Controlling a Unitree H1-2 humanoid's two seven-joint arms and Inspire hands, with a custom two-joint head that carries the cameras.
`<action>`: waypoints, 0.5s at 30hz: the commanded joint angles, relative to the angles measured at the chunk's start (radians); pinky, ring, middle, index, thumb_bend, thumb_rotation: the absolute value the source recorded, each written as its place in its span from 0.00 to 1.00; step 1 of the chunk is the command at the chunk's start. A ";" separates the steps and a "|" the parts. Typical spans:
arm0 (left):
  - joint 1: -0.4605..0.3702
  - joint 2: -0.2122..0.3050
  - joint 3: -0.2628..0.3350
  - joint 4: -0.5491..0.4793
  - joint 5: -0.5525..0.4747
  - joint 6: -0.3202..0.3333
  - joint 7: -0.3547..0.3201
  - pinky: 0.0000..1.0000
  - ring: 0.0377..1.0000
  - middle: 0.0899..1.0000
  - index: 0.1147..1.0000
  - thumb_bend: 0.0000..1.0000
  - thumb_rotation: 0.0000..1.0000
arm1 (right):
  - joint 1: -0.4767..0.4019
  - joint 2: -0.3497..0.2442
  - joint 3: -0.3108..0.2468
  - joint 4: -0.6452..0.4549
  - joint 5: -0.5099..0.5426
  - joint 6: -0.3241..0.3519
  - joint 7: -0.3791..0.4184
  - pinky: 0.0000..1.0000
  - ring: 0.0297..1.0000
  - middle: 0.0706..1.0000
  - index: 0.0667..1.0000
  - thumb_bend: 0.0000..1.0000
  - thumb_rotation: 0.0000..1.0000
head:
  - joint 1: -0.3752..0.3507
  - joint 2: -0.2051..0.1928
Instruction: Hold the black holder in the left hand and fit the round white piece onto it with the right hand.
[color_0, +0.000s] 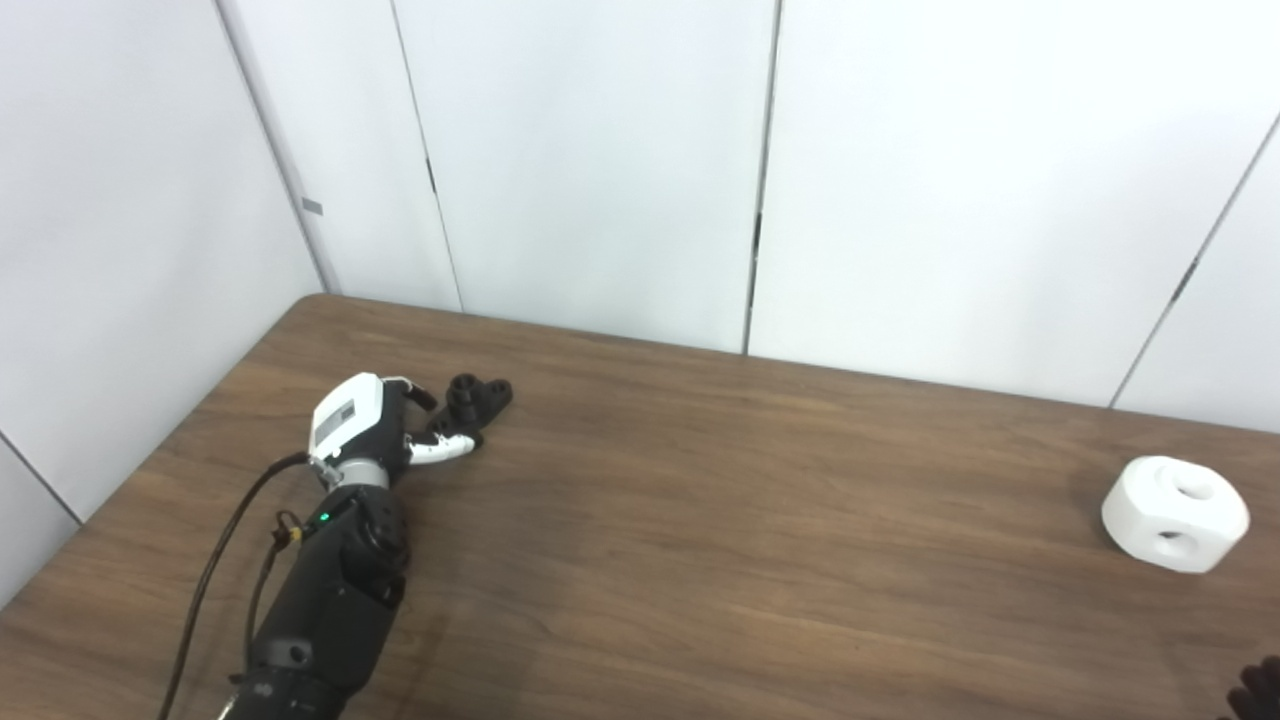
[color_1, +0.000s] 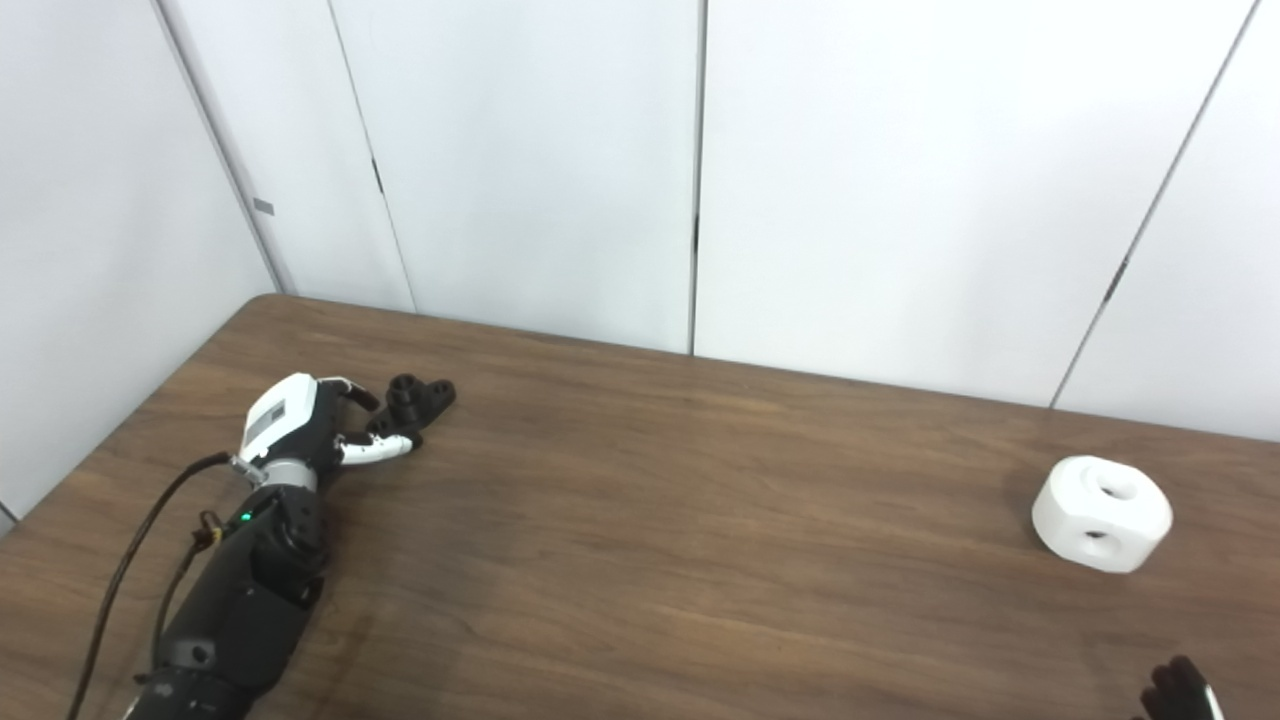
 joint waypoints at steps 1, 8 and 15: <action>-0.034 0.020 -0.005 -0.023 -0.007 -0.011 0.028 0.96 0.94 0.88 0.56 0.84 0.20 | 0.034 0.005 0.004 0.010 -0.002 0.018 -0.004 1.00 1.00 1.00 1.00 0.66 1.00 | 0.001 0.002; -0.025 0.027 -0.013 -0.016 -0.046 -0.044 0.064 0.96 0.96 0.87 0.43 0.54 0.07 | 0.037 0.004 0.004 0.002 0.009 0.034 -0.004 1.00 1.00 1.00 1.00 0.65 1.00 | 0.002 0.003; -0.020 0.034 -0.026 -0.010 -0.073 -0.061 0.080 0.91 0.95 0.86 0.42 0.52 0.06 | 0.037 0.002 0.004 0.006 0.020 0.027 0.001 1.00 1.00 1.00 1.00 0.65 1.00 | 0.001 0.007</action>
